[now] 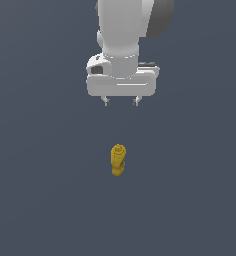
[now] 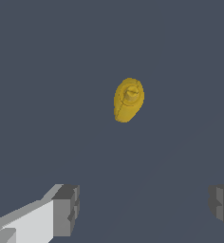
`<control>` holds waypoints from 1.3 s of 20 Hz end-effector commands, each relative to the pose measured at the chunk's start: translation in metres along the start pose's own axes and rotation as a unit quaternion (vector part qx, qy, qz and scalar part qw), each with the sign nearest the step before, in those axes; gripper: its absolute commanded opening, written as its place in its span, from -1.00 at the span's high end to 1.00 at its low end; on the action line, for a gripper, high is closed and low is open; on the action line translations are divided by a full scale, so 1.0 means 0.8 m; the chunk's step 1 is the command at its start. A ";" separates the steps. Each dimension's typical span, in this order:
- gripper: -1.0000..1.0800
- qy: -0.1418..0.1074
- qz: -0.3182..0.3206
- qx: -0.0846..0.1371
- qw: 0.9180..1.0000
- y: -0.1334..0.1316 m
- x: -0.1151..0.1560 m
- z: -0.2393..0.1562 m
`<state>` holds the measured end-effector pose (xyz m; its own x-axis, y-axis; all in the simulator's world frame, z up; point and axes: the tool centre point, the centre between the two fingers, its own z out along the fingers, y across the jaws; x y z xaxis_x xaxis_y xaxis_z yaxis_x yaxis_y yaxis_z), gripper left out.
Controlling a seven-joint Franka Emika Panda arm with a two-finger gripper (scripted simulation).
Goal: Pick up the object and move it to a goal position.
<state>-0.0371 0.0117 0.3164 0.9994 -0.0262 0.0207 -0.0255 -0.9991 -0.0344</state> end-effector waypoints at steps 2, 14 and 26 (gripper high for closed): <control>-0.92 -0.002 0.022 -0.002 1.000 0.002 0.018 0.014; -0.92 -0.006 0.125 -0.013 0.992 0.010 0.094 0.088; -0.92 -0.007 0.164 -0.019 0.986 0.014 0.119 0.122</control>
<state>0.0591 0.0019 0.2210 0.9390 -0.3439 -0.0009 -0.3439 -0.9390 -0.0001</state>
